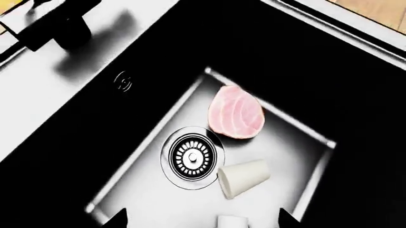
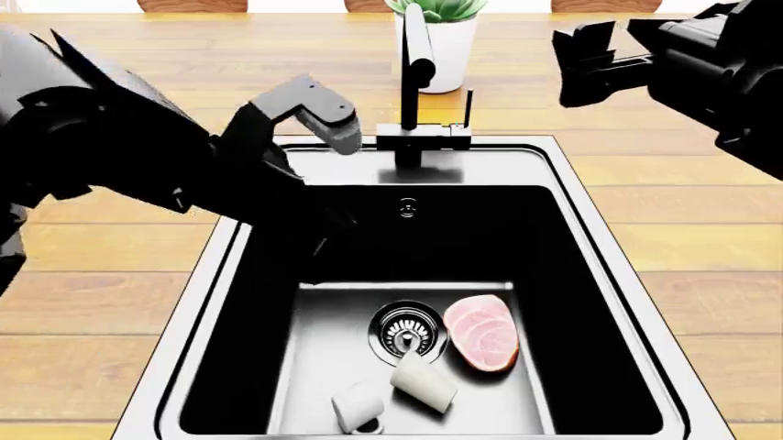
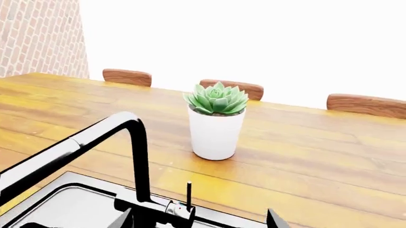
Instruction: Pick the mug and cup and place them in the sink. Then turn on the water.
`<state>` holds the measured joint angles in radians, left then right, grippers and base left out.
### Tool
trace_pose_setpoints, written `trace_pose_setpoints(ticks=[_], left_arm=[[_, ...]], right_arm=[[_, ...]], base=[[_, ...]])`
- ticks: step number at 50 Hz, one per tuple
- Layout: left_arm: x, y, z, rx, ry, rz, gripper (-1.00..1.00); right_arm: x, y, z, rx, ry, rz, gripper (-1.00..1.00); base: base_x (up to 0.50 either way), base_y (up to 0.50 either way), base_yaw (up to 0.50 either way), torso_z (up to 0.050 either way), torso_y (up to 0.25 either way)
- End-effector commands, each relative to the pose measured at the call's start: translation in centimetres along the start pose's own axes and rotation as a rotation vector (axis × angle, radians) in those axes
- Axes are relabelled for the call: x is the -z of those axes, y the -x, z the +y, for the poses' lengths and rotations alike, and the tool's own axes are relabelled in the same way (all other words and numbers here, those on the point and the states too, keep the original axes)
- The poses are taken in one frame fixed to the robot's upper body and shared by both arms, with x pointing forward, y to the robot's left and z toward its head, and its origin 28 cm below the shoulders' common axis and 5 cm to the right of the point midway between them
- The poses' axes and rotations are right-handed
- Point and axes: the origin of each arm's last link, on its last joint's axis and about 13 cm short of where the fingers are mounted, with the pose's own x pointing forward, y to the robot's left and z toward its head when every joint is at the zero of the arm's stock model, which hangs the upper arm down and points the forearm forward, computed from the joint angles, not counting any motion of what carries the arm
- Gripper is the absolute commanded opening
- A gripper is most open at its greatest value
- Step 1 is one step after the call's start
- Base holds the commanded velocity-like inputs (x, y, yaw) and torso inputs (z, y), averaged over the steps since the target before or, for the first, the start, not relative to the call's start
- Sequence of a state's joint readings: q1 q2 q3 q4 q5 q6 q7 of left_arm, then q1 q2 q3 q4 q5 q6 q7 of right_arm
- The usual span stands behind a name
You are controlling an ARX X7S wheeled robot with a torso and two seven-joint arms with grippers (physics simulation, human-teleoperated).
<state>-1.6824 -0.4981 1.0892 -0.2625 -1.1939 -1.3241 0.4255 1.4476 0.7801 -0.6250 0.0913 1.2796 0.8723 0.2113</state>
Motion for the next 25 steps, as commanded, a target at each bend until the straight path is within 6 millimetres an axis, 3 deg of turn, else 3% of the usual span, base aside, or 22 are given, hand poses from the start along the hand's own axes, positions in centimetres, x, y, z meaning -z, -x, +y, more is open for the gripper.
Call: trace_pose_setpoints(ticks=[1, 14, 19, 25], left_arm=[[-2.1, 4.6, 0.2, -0.067, 0.128, -0.263, 1.0], [-1.8, 8.3, -0.1, -0.175, 0.176, -0.363, 1.0], [-0.8, 9.6, -0.4, -0.224, 0.205, -0.39, 1.0], [0.1, 11.2, -1.2, -0.281, 0.235, -0.407, 1.0]], right_arm=[[1.2, -3.6, 0.4, 0.079, 0.01, 0.025, 1.0], [2.8, -11.0, 0.7, 0.139, 0.008, 0.076, 1.0], [3.3, -12.6, 0.7, 0.156, 0.003, 0.072, 1.0], [3.7, -13.1, 1.2, 0.177, 0.016, 0.062, 1.0]], base=[[0.0, 0.0, 0.0, 0.0, 0.0], [0.0, 0.0, 0.0, 0.0, 0.0], [0.0, 0.0, 0.0, 0.0, 0.0], [0.0, 0.0, 0.0, 0.0, 0.0]])
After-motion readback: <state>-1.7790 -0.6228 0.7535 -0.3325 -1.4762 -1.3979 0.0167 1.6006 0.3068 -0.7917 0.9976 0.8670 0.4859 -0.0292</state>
